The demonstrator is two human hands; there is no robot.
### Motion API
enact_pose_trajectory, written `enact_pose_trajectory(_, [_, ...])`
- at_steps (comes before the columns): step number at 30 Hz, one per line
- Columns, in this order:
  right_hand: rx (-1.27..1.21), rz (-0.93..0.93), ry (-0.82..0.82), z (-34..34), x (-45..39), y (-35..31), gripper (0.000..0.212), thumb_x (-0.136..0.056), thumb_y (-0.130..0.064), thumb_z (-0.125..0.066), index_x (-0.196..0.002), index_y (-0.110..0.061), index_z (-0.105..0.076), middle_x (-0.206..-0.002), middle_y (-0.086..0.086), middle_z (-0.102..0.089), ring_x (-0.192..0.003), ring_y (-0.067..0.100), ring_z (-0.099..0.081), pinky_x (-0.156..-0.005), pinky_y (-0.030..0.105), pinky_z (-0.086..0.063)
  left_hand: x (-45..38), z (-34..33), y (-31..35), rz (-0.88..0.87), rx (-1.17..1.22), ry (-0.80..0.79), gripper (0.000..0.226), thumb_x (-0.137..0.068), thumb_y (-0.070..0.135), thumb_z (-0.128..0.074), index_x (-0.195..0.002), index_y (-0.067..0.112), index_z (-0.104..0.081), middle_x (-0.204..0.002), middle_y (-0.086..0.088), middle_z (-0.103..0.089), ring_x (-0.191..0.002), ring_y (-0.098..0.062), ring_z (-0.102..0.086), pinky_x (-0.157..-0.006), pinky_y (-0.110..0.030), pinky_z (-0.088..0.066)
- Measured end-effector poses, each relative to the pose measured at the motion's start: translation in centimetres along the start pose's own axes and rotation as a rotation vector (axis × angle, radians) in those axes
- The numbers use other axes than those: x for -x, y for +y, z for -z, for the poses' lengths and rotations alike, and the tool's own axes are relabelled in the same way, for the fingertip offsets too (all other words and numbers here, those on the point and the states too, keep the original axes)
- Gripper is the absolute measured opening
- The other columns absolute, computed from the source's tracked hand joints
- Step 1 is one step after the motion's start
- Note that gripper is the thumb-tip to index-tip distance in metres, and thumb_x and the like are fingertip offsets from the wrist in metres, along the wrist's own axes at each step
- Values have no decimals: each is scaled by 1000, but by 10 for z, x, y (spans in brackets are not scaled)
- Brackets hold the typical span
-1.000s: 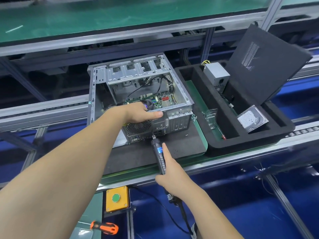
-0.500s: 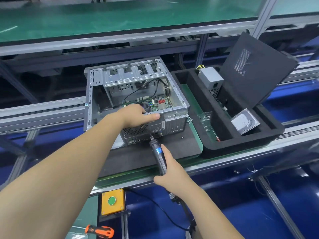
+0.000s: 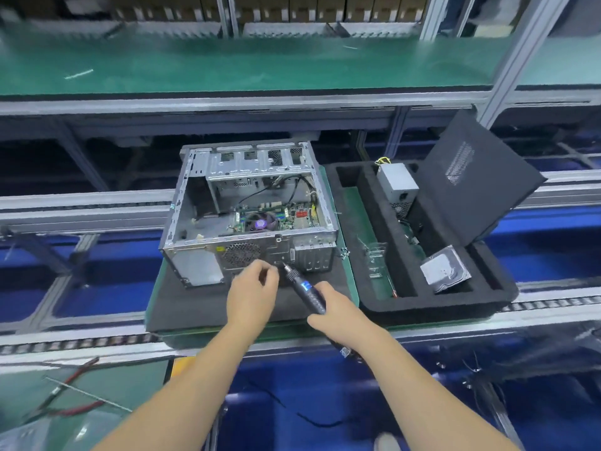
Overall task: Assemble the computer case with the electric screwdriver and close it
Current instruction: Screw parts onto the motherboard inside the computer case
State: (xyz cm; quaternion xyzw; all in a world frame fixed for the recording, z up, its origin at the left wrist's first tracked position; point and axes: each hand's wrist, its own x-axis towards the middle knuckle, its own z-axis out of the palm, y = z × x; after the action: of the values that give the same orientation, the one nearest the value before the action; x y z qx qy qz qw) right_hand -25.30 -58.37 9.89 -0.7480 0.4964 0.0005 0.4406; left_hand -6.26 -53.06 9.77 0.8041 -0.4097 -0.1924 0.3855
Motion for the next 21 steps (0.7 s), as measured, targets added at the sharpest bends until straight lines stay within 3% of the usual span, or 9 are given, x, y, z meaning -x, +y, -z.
enact_pose_trajectory(5, [88,44,-99,46,-21,49,44,-84,-30,-62,-117,-42,-36,-97,-3,-61,-69,16,-59,-60,31,-47,4,-68,25,156,-211,-169,21,-96,27,-56,-108,29,-72,-109,6,-72,-93,-18,-64,-80,-31,-53])
enact_pose_trajectory(8, [107,35,-172,69,-32,85,56,-85,-32,-60,-132,-43,-32,-103,-1,-62,-68,15,-59,-60,32,-46,0,-106,45,145,-343,-168,16,-97,23,-55,-101,29,-69,-109,3,-70,-93,-22,-64,-78,-34,-54])
enact_pose_trajectory(10, [117,47,-208,79,-38,106,59,-86,-33,-59,-138,-41,-31,-102,0,-62,-60,11,-54,-53,28,-40,-6,-127,54,128,-471,-144,16,-99,22,-56,-106,24,-69,-113,-2,-67,-103,-25,-63,-83,-38,-54])
enact_pose_trajectory(15, [79,85,-293,100,-43,135,48,-84,-31,-60,-124,-41,-36,-98,-1,-66,-58,10,-50,-51,24,-36,-12,-152,60,127,-722,-103,22,-104,24,-49,-116,20,-67,-118,-2,-63,-110,-24,-58,-83,-38,-52])
enact_pose_trajectory(18, [52,88,-336,104,-48,132,46,-75,-33,-59,-116,-40,-39,-95,-5,-69,-70,9,-61,-59,17,-42,-12,-161,59,113,-824,-103,23,-98,7,-49,-113,18,-64,-119,-3,-62,-110,-25,-57,-81,-38,-51])
enact_pose_trajectory(21, [61,96,-373,107,-57,129,44,-72,-34,-59,-112,-38,-41,-99,1,-71,-76,13,-66,-64,20,-44,-14,-167,54,54,-882,-134,33,-96,-1,-45,-123,14,-57,-128,-8,-58,-116,-29,-55,-84,-41,-51])
